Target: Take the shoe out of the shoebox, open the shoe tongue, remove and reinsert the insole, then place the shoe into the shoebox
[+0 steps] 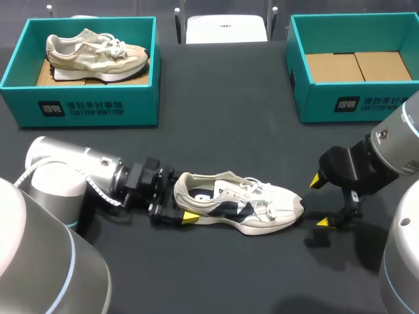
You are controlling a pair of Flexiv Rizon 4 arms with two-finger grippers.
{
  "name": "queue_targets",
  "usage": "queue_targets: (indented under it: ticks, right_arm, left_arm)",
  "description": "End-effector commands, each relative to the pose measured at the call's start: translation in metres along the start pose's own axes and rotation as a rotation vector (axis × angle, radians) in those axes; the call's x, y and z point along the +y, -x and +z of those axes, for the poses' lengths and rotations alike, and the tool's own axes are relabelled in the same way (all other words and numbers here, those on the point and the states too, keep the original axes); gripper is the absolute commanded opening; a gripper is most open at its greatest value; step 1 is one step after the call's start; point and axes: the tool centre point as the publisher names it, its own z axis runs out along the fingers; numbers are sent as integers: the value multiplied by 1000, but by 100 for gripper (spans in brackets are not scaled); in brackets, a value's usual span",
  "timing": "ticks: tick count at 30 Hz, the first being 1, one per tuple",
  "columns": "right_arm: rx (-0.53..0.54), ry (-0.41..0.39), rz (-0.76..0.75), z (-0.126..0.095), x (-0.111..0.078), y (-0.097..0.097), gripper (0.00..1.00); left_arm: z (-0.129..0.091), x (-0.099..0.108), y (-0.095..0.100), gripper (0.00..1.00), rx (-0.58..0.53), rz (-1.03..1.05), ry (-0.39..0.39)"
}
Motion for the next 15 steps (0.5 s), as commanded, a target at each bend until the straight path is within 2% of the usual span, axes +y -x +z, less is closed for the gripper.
queue_targets:
  ticks: [1,2,3,5,6,15]
  right_arm:
    - [-3,-1,0,-1,0,-2,100]
    - [-3,-1,0,-1,0,-2,100]
    - [-3,-1,0,-1,0,-2,100]
    - [-3,-1,0,-1,0,-2,100]
    - [-3,-1,0,-1,0,-2,100]
    - [-3,-1,0,-1,0,-2,100]
  left_arm:
    - [2,3,3,100,7,1,-3]
    - [2,3,3,91,7,1,-5]
    - [2,2,3,71,7,1,-6]
    - [3,2,1,13,8,3,-8]
    - [4,2,0,0,8,5,-8]
    - [3,0,-7,0,-30,-2,-5]
